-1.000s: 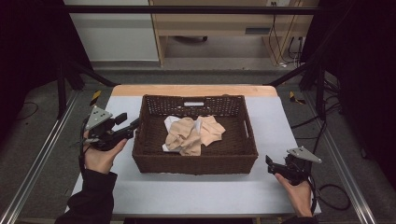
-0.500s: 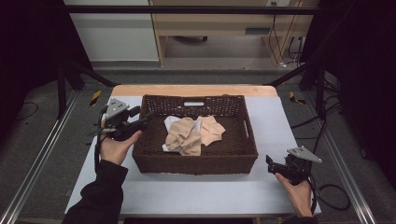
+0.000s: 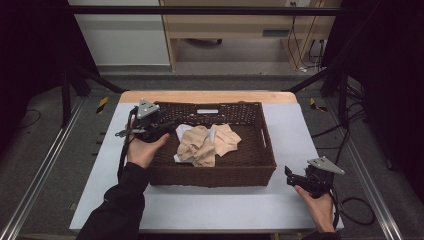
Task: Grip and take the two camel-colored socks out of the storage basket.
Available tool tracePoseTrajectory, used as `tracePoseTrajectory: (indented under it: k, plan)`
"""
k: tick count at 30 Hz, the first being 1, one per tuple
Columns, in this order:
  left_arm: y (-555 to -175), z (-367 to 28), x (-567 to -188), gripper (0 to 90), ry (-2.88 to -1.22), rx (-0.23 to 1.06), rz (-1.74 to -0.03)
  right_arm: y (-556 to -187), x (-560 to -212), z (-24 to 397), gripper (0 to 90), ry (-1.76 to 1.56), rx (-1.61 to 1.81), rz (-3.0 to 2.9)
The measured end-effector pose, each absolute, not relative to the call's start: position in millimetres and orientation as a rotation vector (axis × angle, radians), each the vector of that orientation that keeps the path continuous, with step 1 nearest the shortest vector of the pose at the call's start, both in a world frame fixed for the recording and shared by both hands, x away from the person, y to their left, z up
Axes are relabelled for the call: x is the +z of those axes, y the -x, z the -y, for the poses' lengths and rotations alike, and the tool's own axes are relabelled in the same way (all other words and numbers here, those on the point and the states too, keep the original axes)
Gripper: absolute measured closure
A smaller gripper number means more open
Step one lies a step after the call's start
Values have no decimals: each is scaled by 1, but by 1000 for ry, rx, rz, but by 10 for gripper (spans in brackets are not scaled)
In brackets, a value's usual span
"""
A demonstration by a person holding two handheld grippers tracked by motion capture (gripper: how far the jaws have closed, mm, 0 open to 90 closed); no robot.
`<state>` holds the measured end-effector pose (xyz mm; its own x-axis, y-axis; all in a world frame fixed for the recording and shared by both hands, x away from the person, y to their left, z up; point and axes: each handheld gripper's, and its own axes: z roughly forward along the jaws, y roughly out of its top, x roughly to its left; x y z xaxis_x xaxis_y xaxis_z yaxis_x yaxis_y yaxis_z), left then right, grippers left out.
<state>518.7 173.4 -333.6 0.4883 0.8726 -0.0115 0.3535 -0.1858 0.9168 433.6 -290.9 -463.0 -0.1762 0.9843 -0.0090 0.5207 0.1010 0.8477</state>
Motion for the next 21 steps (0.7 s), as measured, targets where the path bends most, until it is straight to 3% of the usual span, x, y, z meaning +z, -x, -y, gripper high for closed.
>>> tracePoseTrajectory:
  k: [21]
  plan:
    - [-545, -144, -368, 404, -1857, 663, -1027, -434, -464, 290, 68, -1475, 968, -1780]
